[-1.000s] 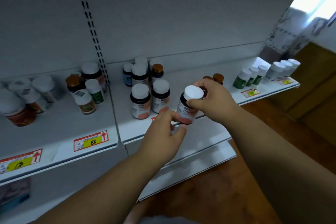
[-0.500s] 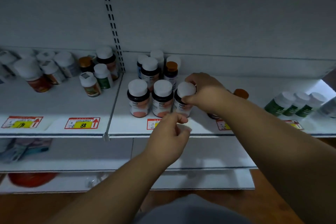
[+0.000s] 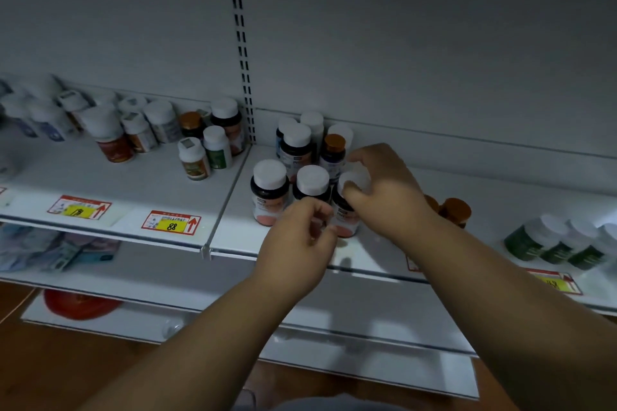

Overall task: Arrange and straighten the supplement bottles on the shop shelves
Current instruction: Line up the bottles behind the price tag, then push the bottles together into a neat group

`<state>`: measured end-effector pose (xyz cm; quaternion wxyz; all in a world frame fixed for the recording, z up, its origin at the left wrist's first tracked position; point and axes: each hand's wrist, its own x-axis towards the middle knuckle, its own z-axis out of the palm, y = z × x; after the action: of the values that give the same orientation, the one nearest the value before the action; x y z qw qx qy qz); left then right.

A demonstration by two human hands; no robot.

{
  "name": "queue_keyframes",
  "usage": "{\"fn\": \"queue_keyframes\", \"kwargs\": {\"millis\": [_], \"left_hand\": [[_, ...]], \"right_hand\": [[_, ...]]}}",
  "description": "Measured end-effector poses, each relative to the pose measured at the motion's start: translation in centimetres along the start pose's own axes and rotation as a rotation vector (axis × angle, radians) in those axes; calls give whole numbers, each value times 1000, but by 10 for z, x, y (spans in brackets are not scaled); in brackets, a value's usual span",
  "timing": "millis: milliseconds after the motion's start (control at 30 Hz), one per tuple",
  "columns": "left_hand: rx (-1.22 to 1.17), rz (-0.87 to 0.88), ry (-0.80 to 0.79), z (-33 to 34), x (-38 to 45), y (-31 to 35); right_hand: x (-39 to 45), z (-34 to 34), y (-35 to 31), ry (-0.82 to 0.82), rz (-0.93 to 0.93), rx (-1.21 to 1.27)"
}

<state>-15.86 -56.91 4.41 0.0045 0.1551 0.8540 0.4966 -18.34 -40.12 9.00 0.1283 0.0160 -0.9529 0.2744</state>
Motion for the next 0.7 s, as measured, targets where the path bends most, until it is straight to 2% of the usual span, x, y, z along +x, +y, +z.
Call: {"fn": "queue_keyframes", "kwargs": {"millis": [67,167,267,400,567,700], "left_hand": [[-5,37,25,-13,3,1],[23,103,42,-38,12,2],[98,156,44,-65,30,3],[266,327,45,-84,49,6],[247,364,60,-79,68,4],[199,363,124,-71,85,6]], "right_hand": [[3,1,-8,88,-49,33],[21,5,-18,103,-18,31],[49,8,-22,42,69,-88],[79,12,-21,-93,105,-154],[101,23,-14,-355,149,-337],[114,28,-10,-321,87,-354]]}}
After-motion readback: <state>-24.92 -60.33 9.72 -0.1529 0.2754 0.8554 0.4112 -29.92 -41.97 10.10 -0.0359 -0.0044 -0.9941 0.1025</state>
